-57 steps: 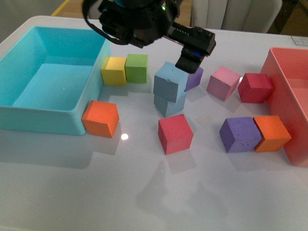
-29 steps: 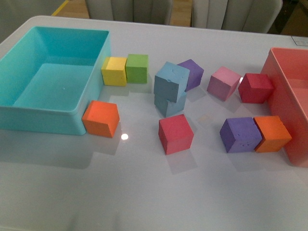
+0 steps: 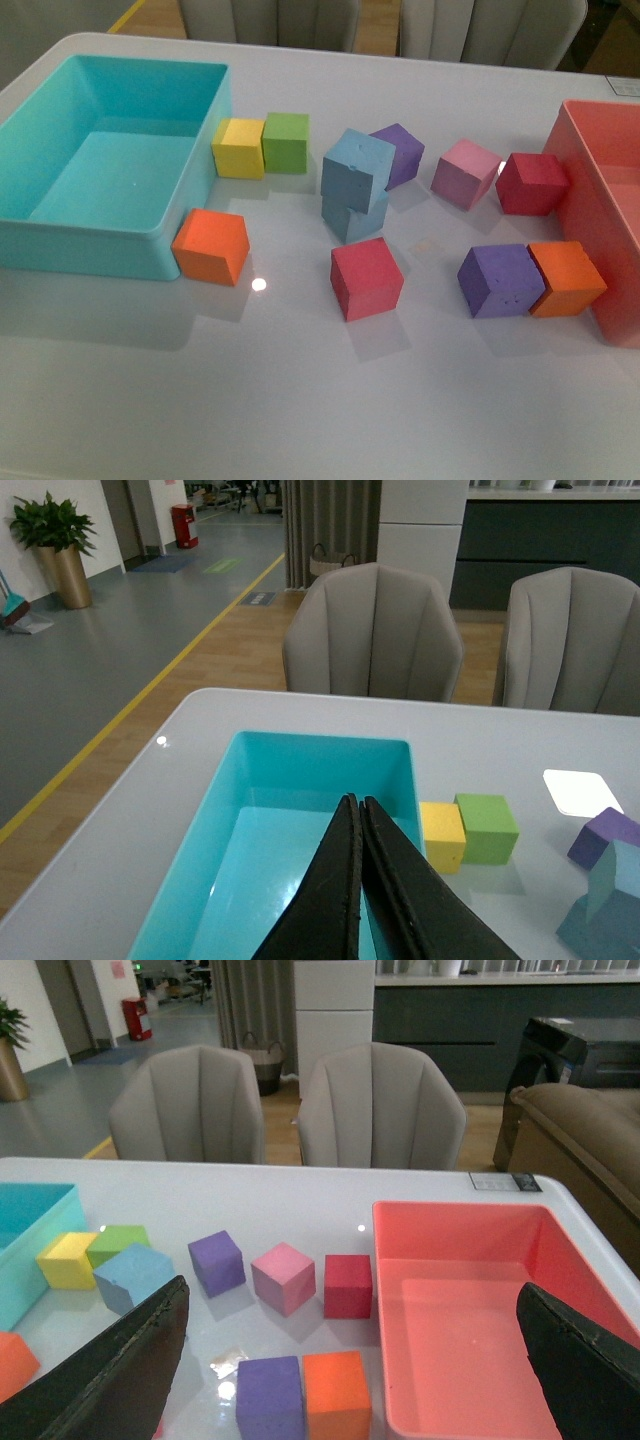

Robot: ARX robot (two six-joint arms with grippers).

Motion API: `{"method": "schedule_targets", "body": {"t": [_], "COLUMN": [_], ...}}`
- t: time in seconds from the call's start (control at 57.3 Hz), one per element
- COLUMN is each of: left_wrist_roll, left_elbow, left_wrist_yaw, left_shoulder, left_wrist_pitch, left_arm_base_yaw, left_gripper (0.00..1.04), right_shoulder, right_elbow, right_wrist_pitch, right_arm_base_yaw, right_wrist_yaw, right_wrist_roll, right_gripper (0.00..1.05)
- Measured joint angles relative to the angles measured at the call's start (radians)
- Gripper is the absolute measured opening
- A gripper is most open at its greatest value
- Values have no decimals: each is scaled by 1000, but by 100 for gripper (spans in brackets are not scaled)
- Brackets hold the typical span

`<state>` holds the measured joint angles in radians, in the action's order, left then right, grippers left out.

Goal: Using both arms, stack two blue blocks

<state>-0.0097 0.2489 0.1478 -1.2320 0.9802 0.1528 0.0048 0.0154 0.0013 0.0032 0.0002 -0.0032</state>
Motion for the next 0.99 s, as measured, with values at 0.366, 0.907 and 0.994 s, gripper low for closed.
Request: {"method": "schedule_targets", "body": {"t": [0.366, 0.907, 0.994], "left_wrist_roll": [2, 4, 4], "left_elbow": [-186, -235, -235], "left_wrist_yaw": [-133, -148, -148], "left_shoulder": [235, 694, 747], "left_wrist_pitch": [-62, -451, -501], "left_arm_base_yaw": [-112, -148, -148], "left_gripper": [2, 2, 2], "right_shoulder": [0, 0, 0], "right_elbow": [0, 0, 0], "right_wrist_pitch": [0, 0, 0], "right_arm_base_yaw": [0, 0, 0], "right_wrist_yaw": [0, 0, 0], "right_wrist_roll": [0, 0, 0], "right_gripper": [96, 96, 96]}}
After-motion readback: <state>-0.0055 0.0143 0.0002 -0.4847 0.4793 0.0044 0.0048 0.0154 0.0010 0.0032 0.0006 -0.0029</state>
